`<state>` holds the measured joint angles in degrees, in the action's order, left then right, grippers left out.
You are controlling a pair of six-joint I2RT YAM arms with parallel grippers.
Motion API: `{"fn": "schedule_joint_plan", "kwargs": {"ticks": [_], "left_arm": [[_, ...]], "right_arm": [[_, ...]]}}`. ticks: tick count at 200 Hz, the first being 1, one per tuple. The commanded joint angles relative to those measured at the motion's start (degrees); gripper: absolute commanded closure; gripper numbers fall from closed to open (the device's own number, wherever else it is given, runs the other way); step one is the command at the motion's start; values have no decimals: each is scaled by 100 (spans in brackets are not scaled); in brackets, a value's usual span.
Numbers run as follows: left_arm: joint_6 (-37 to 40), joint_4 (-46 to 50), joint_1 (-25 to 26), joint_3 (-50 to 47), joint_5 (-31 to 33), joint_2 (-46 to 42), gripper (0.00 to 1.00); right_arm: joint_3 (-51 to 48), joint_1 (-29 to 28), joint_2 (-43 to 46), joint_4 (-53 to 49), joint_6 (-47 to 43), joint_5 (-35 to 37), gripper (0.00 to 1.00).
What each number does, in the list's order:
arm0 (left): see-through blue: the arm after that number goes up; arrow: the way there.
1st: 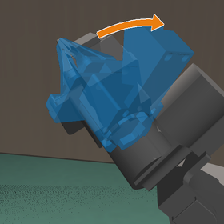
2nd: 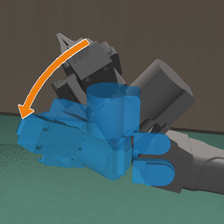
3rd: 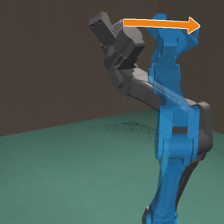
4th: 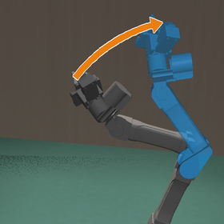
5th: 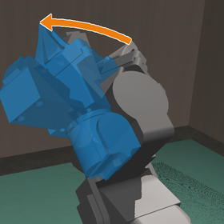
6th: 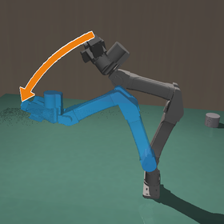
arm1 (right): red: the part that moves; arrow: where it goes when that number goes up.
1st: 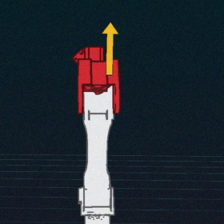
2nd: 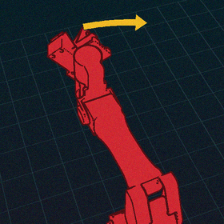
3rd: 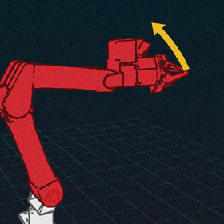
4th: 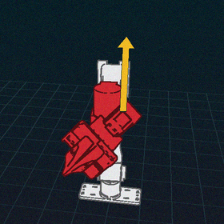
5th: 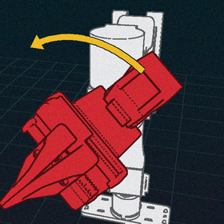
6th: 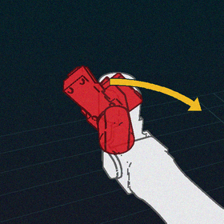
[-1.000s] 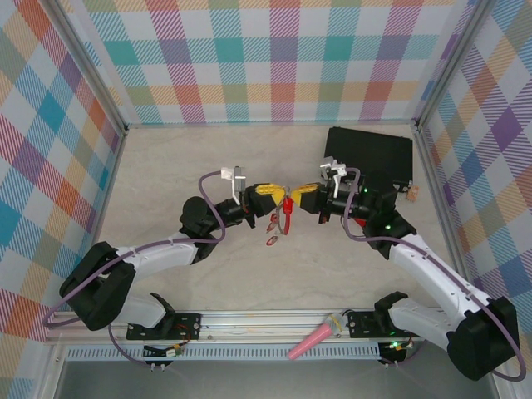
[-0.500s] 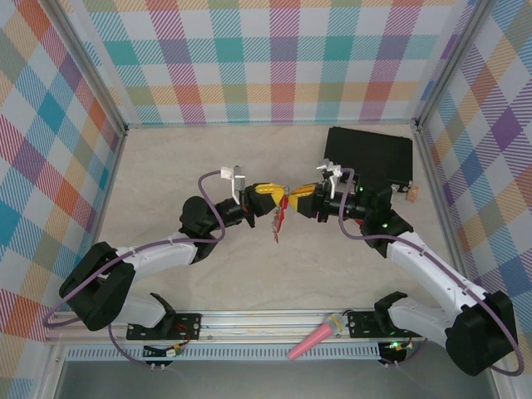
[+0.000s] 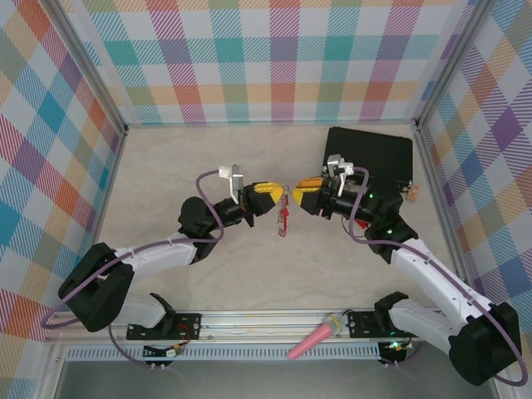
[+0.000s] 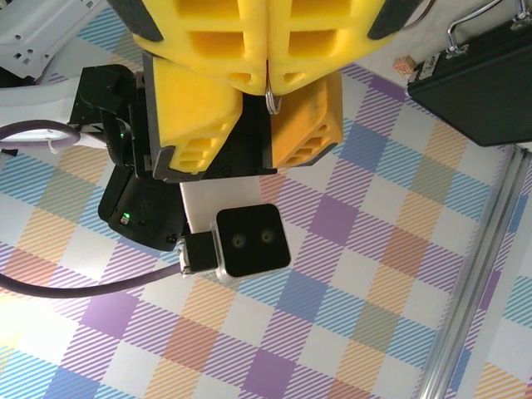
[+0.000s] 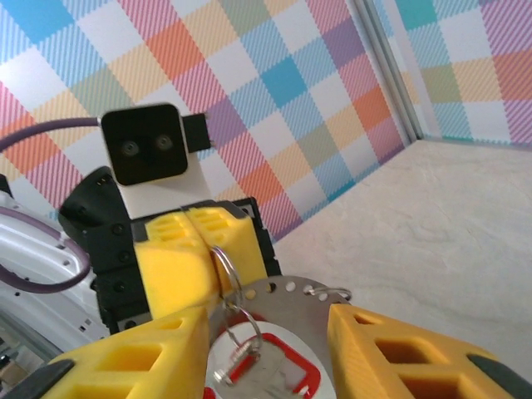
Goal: Put the keys on the keyring
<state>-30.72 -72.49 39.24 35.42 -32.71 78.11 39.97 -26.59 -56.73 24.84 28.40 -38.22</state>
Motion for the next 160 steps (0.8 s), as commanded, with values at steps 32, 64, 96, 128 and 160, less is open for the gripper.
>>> {"fn": "schedule_joint_plan", "kwargs": {"ticks": [32,64,96,128,160], "left_arm": [[-118,-415,39,9,60,-216,100],[-123,-415,39,18,48,-200,100],[-130,-416,39,19,44,-177,100],[-127,-415,39,26,58,-190,100],[-85,-406,39,0,75,-219,100]], "right_arm": [[355,14,-481,661,390,-593,68],[372,5,-596,837,470,-686,71],[397,-6,-585,903,497,-753,71],[293,-6,-464,787,422,-328,71],[202,-6,-309,861,367,-182,71]]}}
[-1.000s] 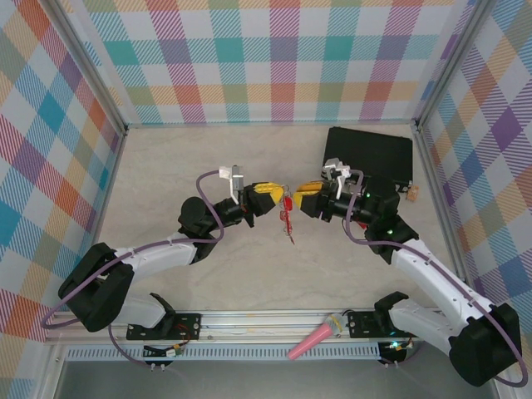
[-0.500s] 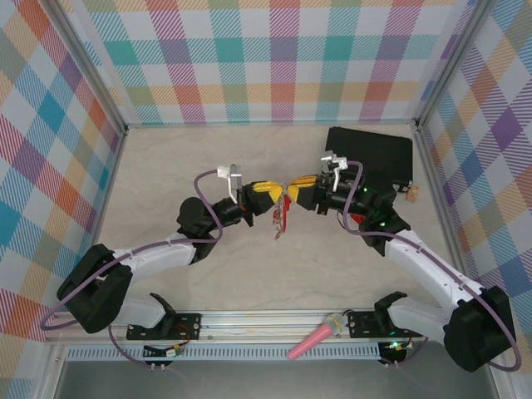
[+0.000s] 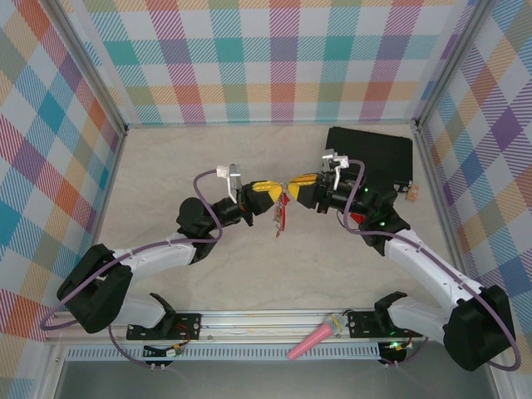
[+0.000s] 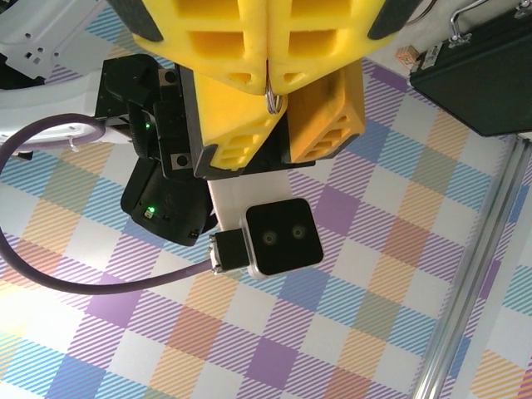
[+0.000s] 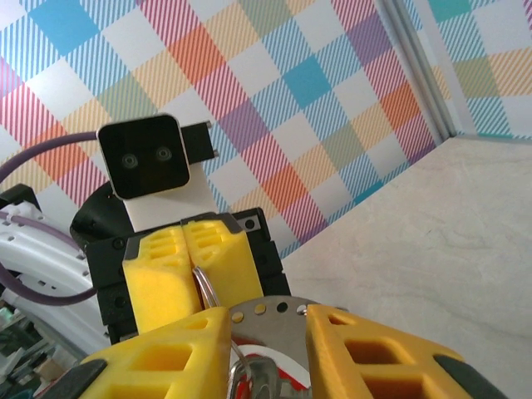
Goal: Put the keys on the keyring
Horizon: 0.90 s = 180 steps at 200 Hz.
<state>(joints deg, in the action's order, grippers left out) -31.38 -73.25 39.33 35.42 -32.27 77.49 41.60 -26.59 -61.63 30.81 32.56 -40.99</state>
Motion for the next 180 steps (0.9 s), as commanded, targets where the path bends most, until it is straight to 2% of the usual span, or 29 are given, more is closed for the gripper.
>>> {"fn": "schedule_joint_plan", "kwargs": {"ticks": [1,33,77,133,180], "left_arm": [[-23,-330,31,0,34,-161,100],[-22,-321,26,26,15,-138,100],[-36,-323,29,30,-2,-145,100],[-55,-330,30,35,-26,-132,100],[-45,-321,30,26,-1,-164,100]], "right_arm": [[44,-5,174,262,-48,80,71],[214,-5,-19,342,92,-365,69],[345,-82,-163,287,43,-600,69],[438,-203,-253,124,-108,-658,79],[379,-224,-284,-4,-197,-629,79]]}}
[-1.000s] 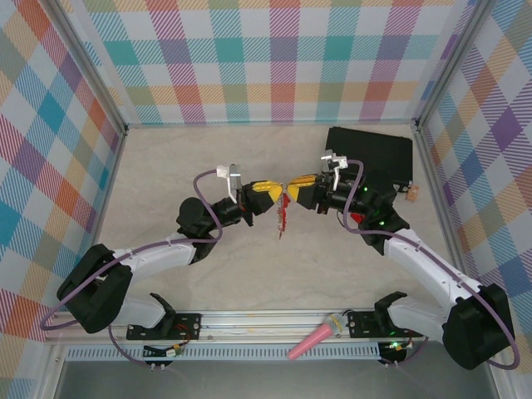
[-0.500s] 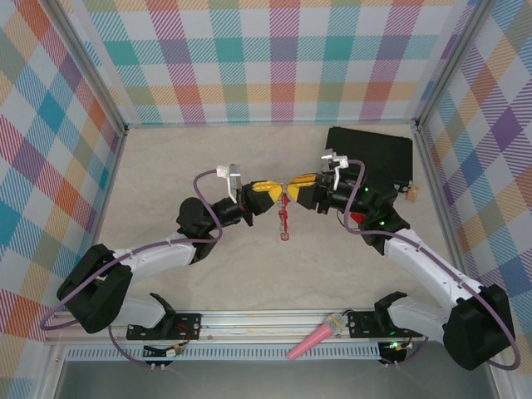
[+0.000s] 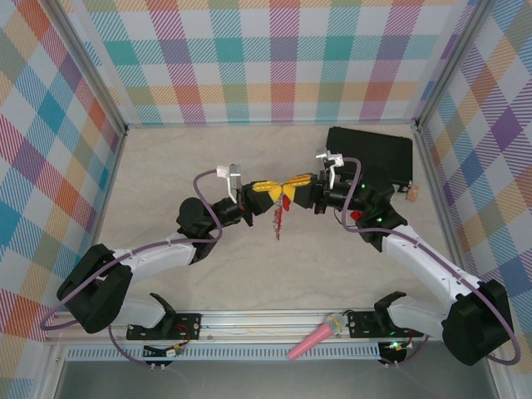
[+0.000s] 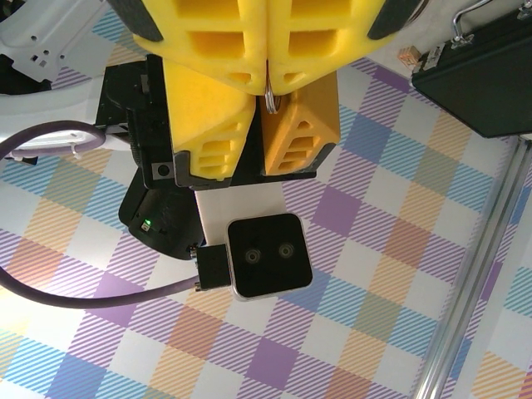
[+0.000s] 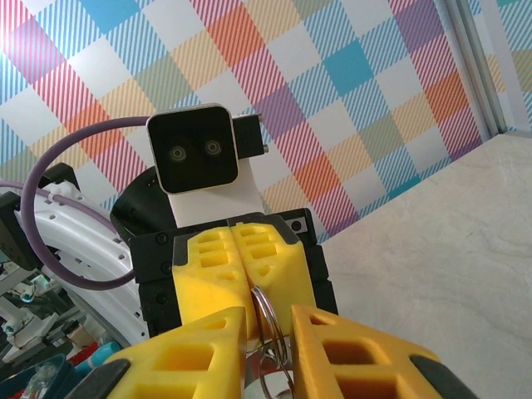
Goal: Put the keys on the keyring
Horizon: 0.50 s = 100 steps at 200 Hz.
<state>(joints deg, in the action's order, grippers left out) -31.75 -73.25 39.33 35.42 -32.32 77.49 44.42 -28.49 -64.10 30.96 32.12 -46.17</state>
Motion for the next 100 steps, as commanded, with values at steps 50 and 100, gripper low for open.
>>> {"fn": "schedule_joint_plan", "kwargs": {"ticks": [50,100], "left_arm": [[-33,-321,31,62,-58,-134,100],[-146,-209,-47,53,-143,-185,80]], "right_arm": [[27,-35,-8,-63,-204,-78,99],[234,-34,163,-976,-775,53,100]]}}
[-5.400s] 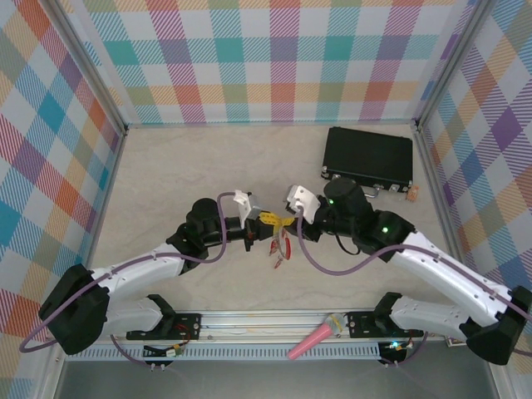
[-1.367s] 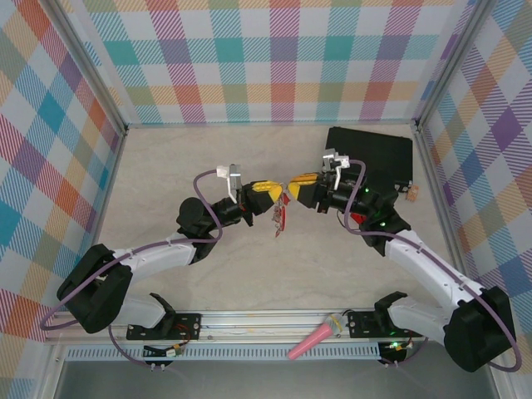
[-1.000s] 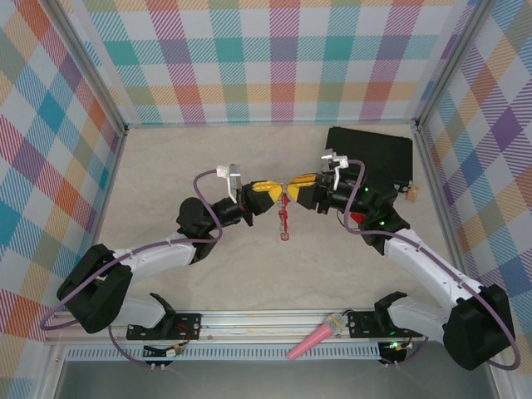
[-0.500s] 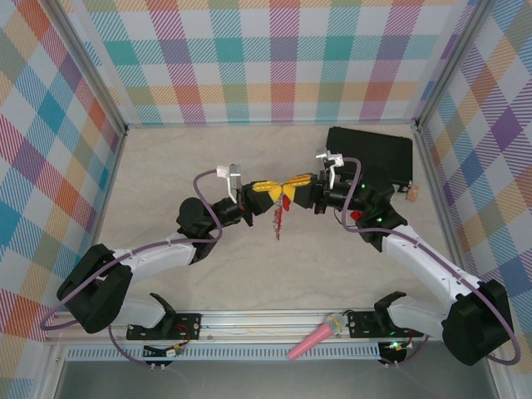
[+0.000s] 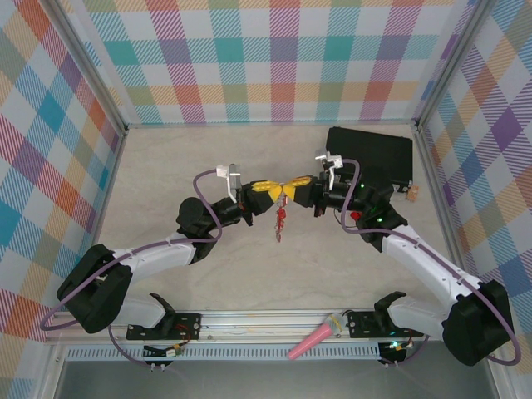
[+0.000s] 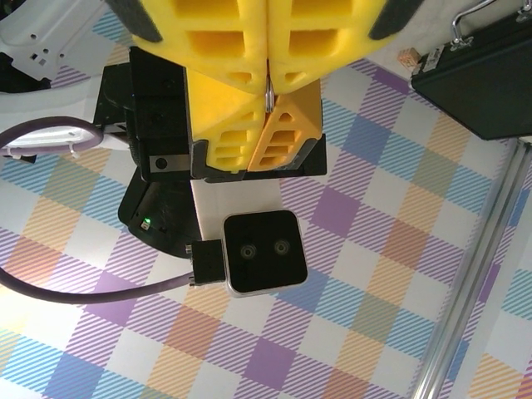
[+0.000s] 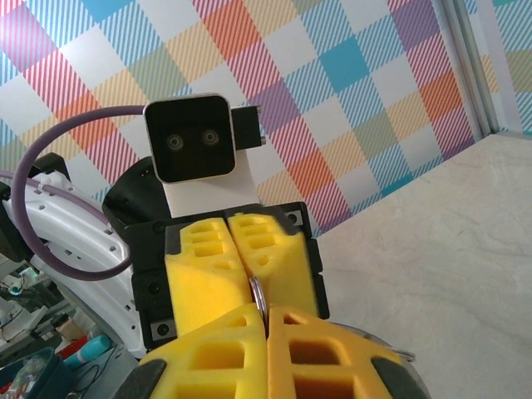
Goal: Put the keys on the keyring
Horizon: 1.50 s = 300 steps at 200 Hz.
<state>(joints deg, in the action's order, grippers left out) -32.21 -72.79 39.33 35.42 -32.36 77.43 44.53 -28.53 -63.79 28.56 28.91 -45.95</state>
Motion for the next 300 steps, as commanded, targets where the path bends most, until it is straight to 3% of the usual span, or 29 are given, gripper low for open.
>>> {"fn": "schedule_joint_plan", "kwargs": {"ticks": [1,31,56,88,115,165,252,275,287,300], "left_arm": [[-105,-249,-56,53,-152,-186,79],[-66,267,-228,87,-412,-362,78],[505,1149,-251,88,-430,-627,78],[1077,2394,-268,177,-381,-974,78],[909,2989,-281,391,-462,-1031,78],[318,2178,-277,277,-609,-786,77],[256,1942,-277,330,-825,-548,83],[236,1775,-277,341,-941,-501,90],[228,1751,-277,356,-986,-460,100],[231,1731,-277,367,-1025,-439,100]], "right_arm": [[232,-29,136,-772,-481,37,100],[534,-29,287,-2000,-1350,129,100],[811,-30,321,-2880,-2000,176,100],[1086,-29,264,-3561,-2513,142,100],[1330,-30,54,-3856,-2623,-72,100],[1662,-29,-277,-4203,-2742,-390,100],[1919,-30,-466,-4481,-2871,-659,100],[1923,-30,-503,-4519,-2887,-734,100],[1926,-32,-503,-4524,-2885,-748,100],[1928,-29,-498,-4516,-2890,-703,100]]}}
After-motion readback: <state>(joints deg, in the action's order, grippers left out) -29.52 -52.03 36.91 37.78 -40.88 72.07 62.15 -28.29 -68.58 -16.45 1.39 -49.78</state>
